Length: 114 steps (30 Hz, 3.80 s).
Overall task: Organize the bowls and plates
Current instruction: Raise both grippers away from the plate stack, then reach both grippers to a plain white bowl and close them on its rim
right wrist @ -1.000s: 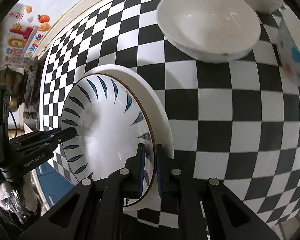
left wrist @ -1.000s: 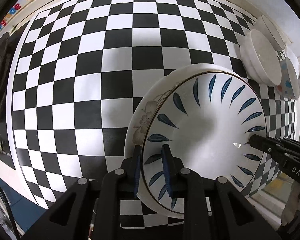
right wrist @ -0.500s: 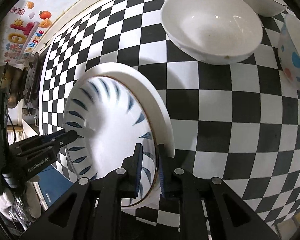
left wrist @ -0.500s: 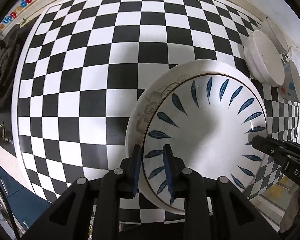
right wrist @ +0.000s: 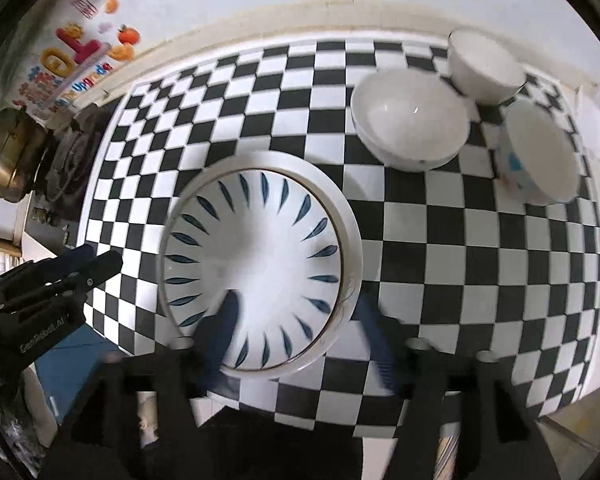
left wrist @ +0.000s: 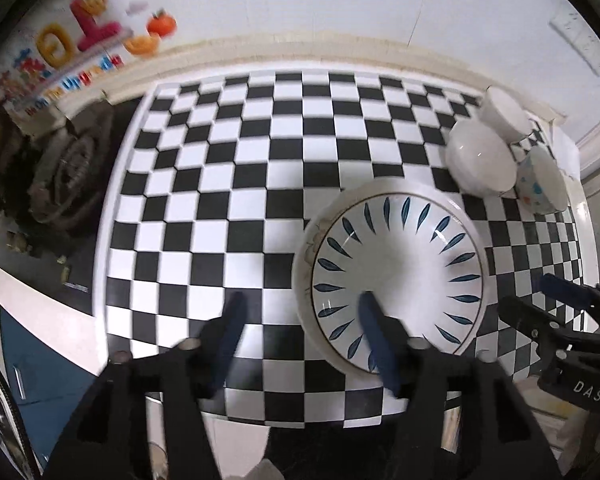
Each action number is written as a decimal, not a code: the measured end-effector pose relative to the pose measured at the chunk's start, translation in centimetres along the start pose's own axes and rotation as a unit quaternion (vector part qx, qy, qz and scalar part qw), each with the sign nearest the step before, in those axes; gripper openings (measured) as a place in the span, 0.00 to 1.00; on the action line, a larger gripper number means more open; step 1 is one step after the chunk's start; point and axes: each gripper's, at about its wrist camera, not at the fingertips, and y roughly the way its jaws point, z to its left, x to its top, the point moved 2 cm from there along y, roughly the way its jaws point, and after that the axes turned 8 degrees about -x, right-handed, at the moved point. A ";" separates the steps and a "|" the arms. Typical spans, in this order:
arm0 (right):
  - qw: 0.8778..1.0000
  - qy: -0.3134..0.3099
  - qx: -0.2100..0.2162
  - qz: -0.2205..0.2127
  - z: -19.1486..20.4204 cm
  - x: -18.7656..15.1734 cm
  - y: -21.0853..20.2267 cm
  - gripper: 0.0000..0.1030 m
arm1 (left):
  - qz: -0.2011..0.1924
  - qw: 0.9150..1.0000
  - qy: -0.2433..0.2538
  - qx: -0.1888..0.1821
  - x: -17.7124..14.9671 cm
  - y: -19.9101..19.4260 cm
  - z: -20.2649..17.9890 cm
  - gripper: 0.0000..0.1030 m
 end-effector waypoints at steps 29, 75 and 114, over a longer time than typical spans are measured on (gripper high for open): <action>0.984 0.041 -0.050 -0.163 2.0 -12.1 -19.0 0.85 | -0.146 0.989 0.026 0.001 -7.6 -15.4 -2.4 0.83; 0.992 0.097 0.012 0.079 -16.3 15.4 11.0 0.11 | 0.184 0.979 0.015 -0.082 17.3 19.1 -15.5 0.16; 0.985 0.110 0.040 0.124 -22.0 0.5 8.0 0.10 | 0.220 0.968 0.077 -0.091 5.1 15.8 -23.1 0.16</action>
